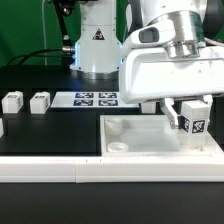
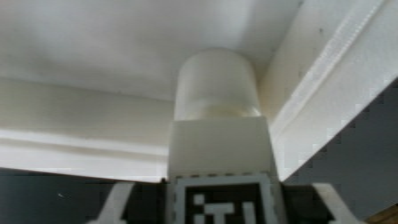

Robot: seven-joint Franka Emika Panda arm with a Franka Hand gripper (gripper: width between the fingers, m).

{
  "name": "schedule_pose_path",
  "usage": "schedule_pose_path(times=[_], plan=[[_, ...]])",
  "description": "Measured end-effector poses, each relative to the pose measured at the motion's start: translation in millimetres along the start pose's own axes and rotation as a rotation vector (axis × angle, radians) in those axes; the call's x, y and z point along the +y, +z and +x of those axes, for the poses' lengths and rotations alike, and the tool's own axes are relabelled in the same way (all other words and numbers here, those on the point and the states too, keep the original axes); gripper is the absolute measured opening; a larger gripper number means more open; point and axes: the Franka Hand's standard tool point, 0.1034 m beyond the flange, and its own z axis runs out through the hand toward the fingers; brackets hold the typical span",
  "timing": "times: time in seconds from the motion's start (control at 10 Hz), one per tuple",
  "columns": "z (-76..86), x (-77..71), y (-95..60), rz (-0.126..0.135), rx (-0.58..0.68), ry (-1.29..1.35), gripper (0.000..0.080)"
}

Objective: Assemble square table

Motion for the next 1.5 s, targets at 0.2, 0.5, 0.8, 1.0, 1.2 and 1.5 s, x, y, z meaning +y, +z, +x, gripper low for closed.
schedule_pose_path(times=[0.2, 0.5, 0.8, 1.0, 1.2, 1.5], plan=[[-0.1, 0.0, 0.0, 0.000, 0.000, -0.002, 0.0504], [-0.2, 0.0, 0.1, 0.000, 0.000, -0.006, 0.0640], [-0.2, 0.1, 0.1, 0.000, 0.000, -0.007, 0.0649], [-0.5, 1.0, 0.4, 0.002, -0.024, -0.002, 0.0649], [21.3, 8.8, -13.3, 0.011, -0.092, 0.020, 0.0649], [36.5, 24.9, -9.8, 0.021, -0.185, 0.048, 0.0649]])
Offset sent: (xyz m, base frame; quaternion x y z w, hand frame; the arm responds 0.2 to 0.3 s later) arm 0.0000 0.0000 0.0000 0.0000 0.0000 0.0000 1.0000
